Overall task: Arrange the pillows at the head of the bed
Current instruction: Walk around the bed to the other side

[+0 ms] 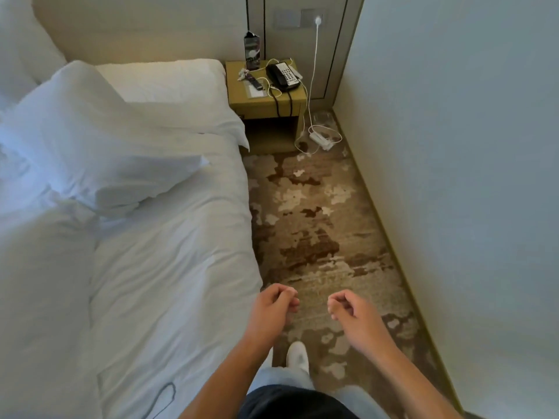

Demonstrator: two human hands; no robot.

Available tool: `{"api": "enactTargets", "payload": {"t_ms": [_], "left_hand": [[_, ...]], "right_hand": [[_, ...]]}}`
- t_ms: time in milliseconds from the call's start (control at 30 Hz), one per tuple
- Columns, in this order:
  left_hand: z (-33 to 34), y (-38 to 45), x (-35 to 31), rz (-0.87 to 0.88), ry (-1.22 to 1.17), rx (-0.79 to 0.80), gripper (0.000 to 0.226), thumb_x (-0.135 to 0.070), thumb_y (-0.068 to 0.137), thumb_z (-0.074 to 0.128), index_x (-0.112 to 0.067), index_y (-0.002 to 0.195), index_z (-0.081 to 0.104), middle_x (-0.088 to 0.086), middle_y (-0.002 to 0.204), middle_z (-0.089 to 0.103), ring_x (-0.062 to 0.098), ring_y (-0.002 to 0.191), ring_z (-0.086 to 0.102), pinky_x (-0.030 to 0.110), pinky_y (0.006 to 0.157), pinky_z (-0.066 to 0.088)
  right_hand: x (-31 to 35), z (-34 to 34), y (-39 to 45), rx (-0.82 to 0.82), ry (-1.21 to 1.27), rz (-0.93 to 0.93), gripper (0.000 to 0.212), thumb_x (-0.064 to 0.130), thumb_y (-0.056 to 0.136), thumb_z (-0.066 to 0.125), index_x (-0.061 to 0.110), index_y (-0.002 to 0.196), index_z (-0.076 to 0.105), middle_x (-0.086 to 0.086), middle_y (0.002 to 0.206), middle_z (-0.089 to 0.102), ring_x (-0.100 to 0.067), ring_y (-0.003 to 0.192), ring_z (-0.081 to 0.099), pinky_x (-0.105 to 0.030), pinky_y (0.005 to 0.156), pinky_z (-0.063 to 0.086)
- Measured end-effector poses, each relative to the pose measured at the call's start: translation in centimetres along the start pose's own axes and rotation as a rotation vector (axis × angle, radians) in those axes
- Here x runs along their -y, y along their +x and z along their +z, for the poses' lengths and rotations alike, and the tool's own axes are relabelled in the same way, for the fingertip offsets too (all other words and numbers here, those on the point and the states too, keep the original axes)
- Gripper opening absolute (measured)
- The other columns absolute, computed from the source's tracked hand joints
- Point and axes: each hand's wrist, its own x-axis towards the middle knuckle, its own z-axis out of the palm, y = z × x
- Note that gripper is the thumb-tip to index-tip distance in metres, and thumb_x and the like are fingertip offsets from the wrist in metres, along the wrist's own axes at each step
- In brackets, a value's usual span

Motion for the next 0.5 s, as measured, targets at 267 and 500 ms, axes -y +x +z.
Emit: {"api": "enactTargets", "payload": {"t_ms": [267,500], "left_hand": [[3.9,15.3,-14.3,0.032,-0.107,-0.069,0.022,-0.028,0.103,0.055,-0.02,0.097,0.075,-0.001,0.089,0.078,0.015,0.088,0.075,0.032,0.08,0.061],[2.1,29.0,-22.6,-0.077,-0.226,-0.341,0.022,-0.027,0.104,0.054,-0.016,0.101,0.073,0.002,0.092,0.077,0.018,0.091,0.074,0.033,0.084,0.059]], "right_hand": [[4.4,-10.5,17.5,0.035,-0.012,0.028,0.012,0.039,0.102,0.06,0.038,0.093,0.068,0.01,0.089,0.073,-0.002,0.085,0.069,-0.019,0.075,0.051],[13.9,-13.7,39.1,0.266,-0.098,-0.115,0.014,0.034,0.104,0.058,0.033,0.096,0.069,0.007,0.093,0.073,-0.007,0.088,0.069,-0.028,0.081,0.059]]}}
